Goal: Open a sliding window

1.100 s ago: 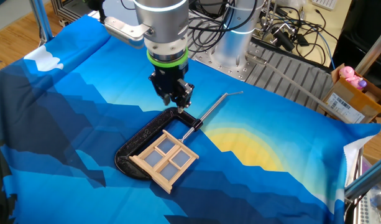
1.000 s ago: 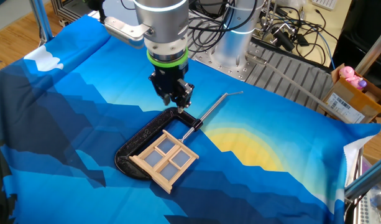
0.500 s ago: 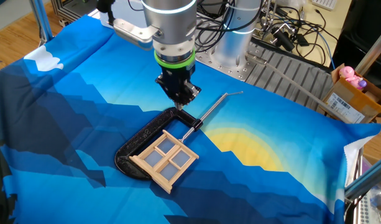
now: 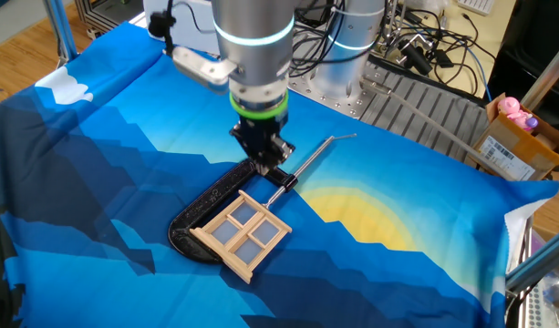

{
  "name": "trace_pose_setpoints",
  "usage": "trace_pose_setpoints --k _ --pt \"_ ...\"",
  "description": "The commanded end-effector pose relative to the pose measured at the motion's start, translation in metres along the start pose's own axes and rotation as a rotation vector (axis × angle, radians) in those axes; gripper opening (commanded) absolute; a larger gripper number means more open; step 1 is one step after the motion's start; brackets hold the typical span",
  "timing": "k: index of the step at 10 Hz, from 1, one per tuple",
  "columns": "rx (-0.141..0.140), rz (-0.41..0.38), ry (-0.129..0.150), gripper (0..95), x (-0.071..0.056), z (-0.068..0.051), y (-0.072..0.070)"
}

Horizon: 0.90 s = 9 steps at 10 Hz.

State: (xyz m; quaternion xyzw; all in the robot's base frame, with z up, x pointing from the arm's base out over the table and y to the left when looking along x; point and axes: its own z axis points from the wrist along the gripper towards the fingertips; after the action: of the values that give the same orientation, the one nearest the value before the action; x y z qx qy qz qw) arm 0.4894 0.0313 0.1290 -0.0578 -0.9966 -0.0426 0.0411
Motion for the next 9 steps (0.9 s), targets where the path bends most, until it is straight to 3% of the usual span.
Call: trace_pose_setpoints --k 1,4,9 --pt "-0.006 0.05 0.012 0.0 -0.015 0.007 0.002" --pt "-0.01 0.132 0.03 0.0 -0.039 0.015 0.002" --pt "-0.016 0.168 0.037 0.0 -0.046 0.028 0.007"
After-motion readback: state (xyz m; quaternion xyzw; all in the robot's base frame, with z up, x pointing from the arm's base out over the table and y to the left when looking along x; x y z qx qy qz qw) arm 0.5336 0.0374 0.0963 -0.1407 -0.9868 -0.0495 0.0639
